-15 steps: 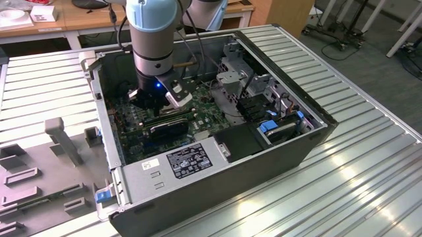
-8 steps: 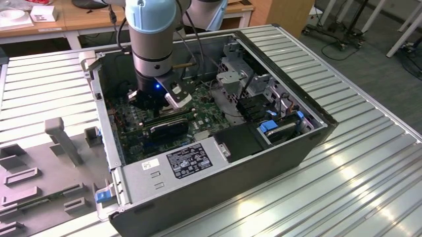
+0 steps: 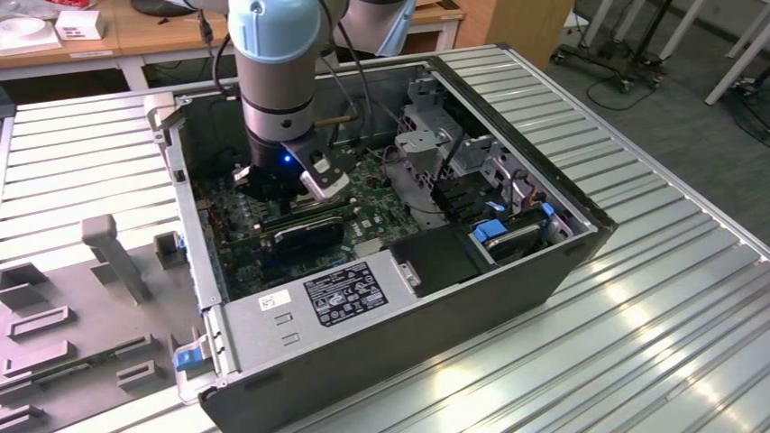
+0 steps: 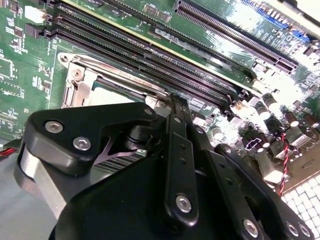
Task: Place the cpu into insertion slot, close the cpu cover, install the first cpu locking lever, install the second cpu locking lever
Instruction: 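Install the second cpu locking lever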
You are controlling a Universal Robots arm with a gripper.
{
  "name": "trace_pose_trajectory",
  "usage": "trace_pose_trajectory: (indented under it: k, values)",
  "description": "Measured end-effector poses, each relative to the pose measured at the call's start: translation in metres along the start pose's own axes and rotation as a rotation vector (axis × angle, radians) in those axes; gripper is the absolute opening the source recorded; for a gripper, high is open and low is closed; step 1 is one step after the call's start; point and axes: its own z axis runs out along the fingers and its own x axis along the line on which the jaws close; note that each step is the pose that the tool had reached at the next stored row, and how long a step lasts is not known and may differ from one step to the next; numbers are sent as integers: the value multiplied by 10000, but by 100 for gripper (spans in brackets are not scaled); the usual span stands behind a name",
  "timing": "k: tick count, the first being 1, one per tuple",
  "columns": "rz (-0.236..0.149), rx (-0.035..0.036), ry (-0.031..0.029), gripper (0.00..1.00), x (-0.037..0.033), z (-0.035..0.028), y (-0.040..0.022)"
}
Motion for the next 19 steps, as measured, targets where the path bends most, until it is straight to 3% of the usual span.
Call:
trace_pose_trajectory:
  k: [19]
  values:
    - [-2, 25, -4, 11, 37, 36, -14]
